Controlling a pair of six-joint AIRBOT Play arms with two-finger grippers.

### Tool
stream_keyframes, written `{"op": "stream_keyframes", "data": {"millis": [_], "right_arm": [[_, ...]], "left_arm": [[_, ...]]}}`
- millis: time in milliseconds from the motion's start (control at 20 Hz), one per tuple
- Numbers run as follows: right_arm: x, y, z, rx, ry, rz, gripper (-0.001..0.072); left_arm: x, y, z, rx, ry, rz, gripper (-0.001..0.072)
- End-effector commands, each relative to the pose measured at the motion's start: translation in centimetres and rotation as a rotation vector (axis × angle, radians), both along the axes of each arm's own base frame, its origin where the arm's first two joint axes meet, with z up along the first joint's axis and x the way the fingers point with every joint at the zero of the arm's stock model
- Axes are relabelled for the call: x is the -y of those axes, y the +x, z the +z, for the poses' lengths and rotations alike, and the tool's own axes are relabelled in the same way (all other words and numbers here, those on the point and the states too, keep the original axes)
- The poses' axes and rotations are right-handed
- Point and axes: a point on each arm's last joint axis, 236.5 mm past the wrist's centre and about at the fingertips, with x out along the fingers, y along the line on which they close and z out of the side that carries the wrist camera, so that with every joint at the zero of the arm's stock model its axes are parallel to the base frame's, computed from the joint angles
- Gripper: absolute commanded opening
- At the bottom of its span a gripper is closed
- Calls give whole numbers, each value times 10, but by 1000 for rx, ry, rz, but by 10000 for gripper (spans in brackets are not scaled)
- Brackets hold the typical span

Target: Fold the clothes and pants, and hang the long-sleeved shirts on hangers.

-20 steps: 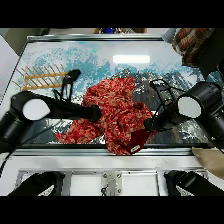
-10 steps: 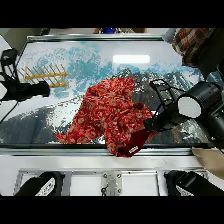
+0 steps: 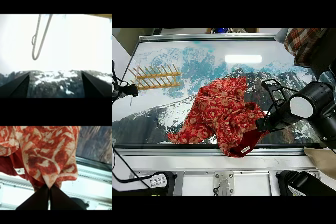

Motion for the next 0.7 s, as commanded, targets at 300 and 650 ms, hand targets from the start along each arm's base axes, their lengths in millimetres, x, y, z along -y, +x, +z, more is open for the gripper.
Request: {"op": "stream_keyframes", "data": {"millis": [300,650], "right_arm": [[0,0,0,-1,0,-1,17],[0,1,-2,-6,-3,-1,17]], "left_arm": [[-87,76,-70,-51,149,-22,690],[-91,75,-139,-220,110,-53,690]]}}
